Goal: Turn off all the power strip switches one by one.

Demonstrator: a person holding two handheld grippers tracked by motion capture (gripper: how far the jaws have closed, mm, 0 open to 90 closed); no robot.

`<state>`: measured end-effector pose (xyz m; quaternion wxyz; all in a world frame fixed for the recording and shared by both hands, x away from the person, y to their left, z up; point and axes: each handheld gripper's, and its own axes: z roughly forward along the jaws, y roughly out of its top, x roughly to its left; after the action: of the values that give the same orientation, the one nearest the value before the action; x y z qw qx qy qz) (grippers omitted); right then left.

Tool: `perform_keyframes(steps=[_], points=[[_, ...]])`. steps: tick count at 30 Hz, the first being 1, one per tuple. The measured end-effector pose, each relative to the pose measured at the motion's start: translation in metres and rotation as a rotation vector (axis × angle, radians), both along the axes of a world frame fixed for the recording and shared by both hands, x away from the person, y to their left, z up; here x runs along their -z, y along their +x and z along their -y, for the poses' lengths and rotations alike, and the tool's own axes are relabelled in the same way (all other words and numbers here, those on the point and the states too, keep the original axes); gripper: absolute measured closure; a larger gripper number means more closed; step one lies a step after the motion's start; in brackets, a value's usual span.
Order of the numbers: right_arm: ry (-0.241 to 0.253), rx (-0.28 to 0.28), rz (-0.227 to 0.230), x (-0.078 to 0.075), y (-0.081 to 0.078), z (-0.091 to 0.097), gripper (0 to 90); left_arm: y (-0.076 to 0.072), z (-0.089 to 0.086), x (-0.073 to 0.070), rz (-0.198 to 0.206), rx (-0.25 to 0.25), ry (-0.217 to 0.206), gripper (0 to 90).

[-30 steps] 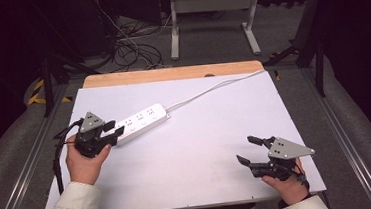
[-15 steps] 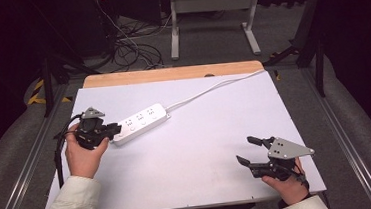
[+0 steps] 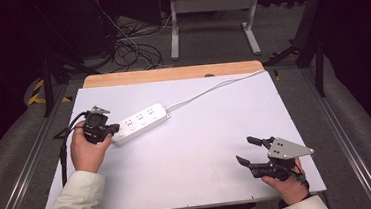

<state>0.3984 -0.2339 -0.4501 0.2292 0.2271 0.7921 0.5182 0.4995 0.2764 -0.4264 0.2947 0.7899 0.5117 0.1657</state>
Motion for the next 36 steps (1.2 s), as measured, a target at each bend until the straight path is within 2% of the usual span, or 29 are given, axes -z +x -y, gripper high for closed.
perform_keyframes(steps=[9, 13, 17, 26, 31, 36], points=[[-0.001, 0.001, -0.004, 0.0, 0.0, 0.0, 29.8, 0.006, 0.004, 0.007, -0.031, -0.002, 0.026, 90.0], [-0.002, -0.001, -0.006, 0.0, 0.0, 0.0, 29.8, 0.009, 0.006, 0.011, -0.06, 0.024, 0.036, 90.0], [-0.002, -0.004, -0.007, 0.0, 0.0, 0.0, 29.8, 0.009, 0.007, 0.014, -0.071, 0.02, 0.045, 90.0], [-0.003, -0.002, -0.008, 0.0, 0.0, 0.0, 29.8, 0.01, 0.008, 0.016, -0.062, 0.024, 0.053, 90.0], [-0.002, -0.005, -0.009, 0.0, 0.0, 0.0, 29.8, 0.009, 0.01, 0.017, -0.054, 0.024, 0.071, 90.0], [-0.002, -0.004, -0.008, 0.0, 0.0, 0.0, 29.8, 0.009, 0.007, 0.018, -0.056, 0.035, 0.054, 90.0]])
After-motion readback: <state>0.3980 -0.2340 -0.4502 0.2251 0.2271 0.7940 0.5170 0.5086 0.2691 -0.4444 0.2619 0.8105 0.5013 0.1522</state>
